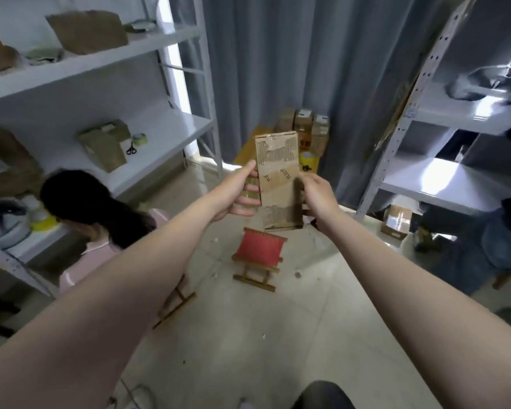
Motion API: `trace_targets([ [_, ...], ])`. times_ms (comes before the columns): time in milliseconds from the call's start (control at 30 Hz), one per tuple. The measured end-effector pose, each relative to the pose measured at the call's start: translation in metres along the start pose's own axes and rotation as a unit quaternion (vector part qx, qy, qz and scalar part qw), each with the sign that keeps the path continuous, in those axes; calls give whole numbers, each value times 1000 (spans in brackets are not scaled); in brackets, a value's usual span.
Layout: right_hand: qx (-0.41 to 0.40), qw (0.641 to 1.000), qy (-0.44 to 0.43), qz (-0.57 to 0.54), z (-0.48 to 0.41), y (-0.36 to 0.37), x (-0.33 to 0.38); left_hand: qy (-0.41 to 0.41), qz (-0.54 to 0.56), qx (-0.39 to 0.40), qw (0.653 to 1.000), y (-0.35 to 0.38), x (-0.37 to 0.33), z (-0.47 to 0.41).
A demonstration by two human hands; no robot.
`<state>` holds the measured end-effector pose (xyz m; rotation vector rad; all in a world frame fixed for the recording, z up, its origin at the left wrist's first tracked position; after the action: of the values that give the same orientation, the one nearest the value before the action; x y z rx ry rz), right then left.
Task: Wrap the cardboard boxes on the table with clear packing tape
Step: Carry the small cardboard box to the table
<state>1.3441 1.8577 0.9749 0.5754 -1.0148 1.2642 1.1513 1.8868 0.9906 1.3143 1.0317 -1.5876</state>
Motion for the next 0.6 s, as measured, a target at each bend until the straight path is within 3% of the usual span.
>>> trace_targets([
  [267,5,1000,-3,-18,-117,9,69,-2,2,-13,1000,-23,-15,-142],
  [600,49,999,-7,7,-338,2,171,1,-38,-26,999,-34,-38,-363],
])
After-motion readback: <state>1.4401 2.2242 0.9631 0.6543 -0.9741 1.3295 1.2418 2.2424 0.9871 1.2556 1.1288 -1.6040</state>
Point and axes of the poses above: each hand's wrist, its own z-axis away from the middle knuckle, its own y-axis out of the palm, x = y × z, the point moved 5 cm from there along -z, towards the middle knuckle, and after that the axes turned 15 degrees about y, right-handed, at the moved point
